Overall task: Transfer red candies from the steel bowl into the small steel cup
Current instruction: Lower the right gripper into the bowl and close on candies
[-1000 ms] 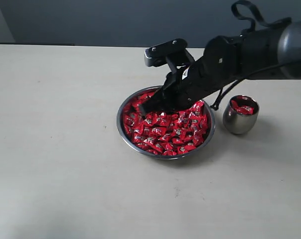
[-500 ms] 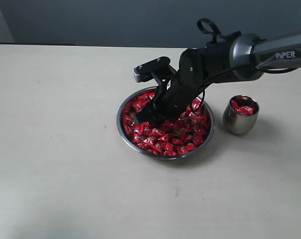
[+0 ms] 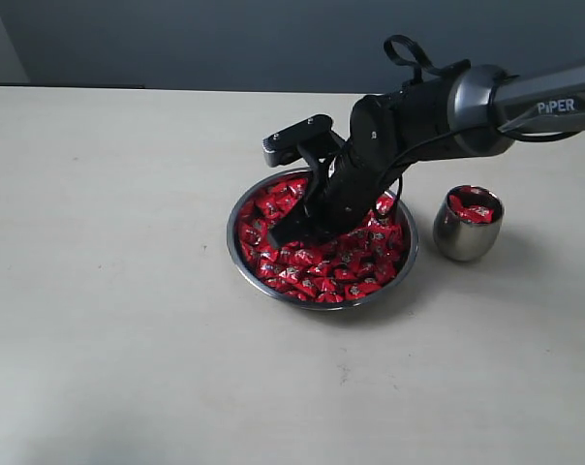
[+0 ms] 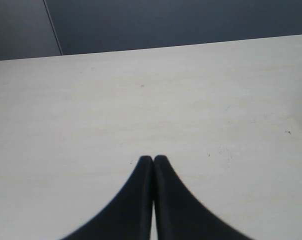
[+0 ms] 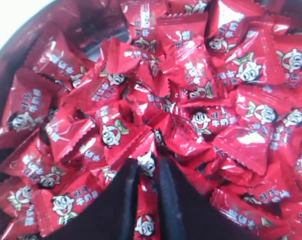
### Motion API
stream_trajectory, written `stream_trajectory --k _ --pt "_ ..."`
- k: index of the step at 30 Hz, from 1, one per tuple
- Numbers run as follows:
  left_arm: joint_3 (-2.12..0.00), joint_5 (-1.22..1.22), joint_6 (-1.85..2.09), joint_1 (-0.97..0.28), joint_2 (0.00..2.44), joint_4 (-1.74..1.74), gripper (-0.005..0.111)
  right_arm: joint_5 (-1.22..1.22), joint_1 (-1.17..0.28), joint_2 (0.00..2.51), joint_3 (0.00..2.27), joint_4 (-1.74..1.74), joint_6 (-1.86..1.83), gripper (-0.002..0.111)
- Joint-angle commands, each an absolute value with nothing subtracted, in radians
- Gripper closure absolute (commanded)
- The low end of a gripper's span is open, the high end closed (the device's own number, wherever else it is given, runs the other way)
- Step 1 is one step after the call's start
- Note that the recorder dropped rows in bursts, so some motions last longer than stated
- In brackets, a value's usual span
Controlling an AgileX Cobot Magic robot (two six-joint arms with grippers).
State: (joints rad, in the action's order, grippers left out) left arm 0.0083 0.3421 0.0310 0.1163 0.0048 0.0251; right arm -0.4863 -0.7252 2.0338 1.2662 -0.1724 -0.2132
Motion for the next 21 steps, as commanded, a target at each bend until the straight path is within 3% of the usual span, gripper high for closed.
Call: stream_trajectory --k 1,21 --pt "0.000 0.337 0.029 0.108 0.000 0.027 0.106 -0.496 -0.719 2.035 1.273 -0.162 -0.217 0.108" --pt "0.000 0.337 0.029 0.108 0.000 0.027 0.106 -0.557 -0.719 1.925 1.273 -0.161 -0.210 0.107"
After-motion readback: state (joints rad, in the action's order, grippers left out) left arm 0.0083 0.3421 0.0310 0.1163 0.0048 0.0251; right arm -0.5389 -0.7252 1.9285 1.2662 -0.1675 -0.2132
